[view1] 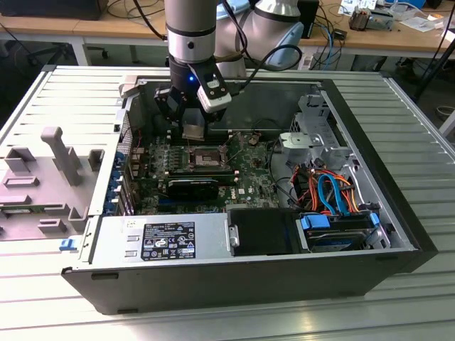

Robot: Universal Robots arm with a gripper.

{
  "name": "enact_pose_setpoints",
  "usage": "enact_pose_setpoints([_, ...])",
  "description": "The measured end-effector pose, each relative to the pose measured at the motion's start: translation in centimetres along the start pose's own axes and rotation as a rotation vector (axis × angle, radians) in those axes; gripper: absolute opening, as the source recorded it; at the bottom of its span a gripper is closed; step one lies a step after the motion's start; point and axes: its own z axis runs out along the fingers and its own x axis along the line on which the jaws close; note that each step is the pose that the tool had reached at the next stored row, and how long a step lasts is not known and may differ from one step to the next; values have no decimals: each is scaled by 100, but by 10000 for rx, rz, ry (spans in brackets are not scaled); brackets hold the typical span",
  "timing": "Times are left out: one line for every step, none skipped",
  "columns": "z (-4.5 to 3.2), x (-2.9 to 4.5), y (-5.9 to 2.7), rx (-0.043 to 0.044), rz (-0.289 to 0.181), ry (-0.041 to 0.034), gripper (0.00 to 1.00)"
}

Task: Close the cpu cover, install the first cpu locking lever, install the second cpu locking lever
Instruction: 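Close the cpu cover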

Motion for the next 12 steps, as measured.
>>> enact_pose_setpoints([1,0,0,7,0,0,55])
enact_pose_setpoints([3,0,-1,13,0,0,55])
enact_pose_setpoints([3,1,-2,17,0,0,55])
enact_pose_setpoints([4,1,-3,16,2,-1,55])
enact_pose_setpoints([5,0,-7,16,1,-1,55])
enact_pose_setpoints([5,0,-15,18,0,0,55])
enact_pose_setpoints([5,-1,-31,17,0,0,55])
enact_pose_setpoints([5,-1,-39,17,0,-1,55])
enact_pose_setpoints([6,-3,-51,18,0,0,55])
enact_pose_setpoints([6,-6,-61,17,0,0,55])
enact_pose_setpoints([6,-9,-70,18,0,0,55])
enact_pose_setpoints([7,-12,-77,17,0,0,55])
